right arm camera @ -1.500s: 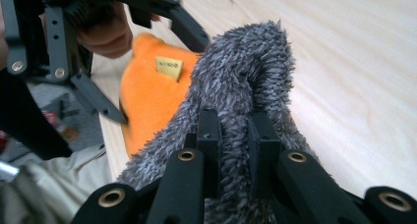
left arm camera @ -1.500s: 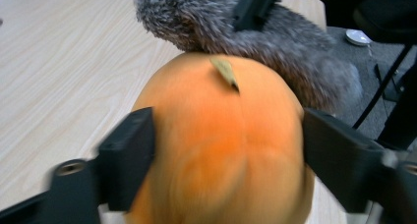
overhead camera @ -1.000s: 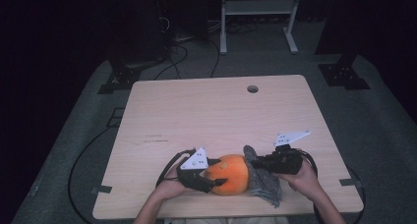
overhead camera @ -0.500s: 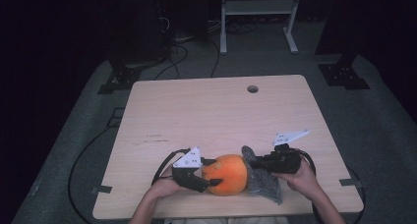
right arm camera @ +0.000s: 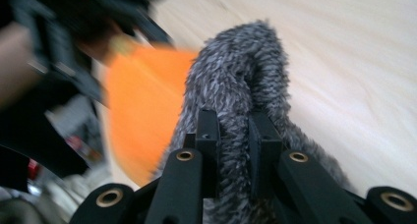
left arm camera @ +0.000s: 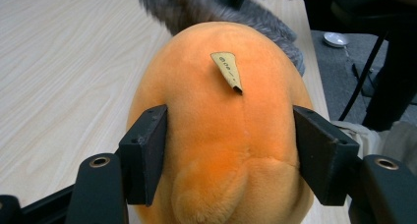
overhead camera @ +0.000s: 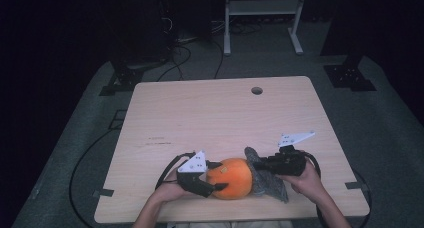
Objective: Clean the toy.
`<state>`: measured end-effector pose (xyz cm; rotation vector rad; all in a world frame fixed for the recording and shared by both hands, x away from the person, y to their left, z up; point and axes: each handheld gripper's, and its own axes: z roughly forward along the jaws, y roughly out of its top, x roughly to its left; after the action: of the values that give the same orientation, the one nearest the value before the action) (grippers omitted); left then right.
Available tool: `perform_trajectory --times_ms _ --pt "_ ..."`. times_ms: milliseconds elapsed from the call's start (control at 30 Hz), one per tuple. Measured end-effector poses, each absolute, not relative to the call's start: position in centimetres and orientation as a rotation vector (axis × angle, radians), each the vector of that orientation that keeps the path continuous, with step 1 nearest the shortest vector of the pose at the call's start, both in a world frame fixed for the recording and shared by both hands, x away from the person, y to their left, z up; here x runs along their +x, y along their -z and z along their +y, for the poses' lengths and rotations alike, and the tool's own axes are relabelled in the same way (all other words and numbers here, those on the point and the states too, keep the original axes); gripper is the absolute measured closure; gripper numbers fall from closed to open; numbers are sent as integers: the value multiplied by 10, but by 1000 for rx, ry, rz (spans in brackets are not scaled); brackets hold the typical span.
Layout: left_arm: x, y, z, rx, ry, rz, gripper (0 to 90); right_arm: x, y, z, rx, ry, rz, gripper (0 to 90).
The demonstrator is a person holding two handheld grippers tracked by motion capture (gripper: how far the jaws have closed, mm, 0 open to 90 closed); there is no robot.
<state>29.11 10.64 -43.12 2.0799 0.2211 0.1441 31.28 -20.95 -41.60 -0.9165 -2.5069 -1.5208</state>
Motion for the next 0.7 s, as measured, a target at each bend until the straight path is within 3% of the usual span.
perform_trajectory --times_ms 333,433,700 --pt "287 420 86 1954 -369 253 415 315 401 -219 -994 1616 -2508 779" --pt "285 428 78 2057 -411 183 401 318 404 -220 -1028 1607 -2502 779" --pt "279 432 83 2069 -388 125 337 315 407 -212 -969 1576 -2519 777"
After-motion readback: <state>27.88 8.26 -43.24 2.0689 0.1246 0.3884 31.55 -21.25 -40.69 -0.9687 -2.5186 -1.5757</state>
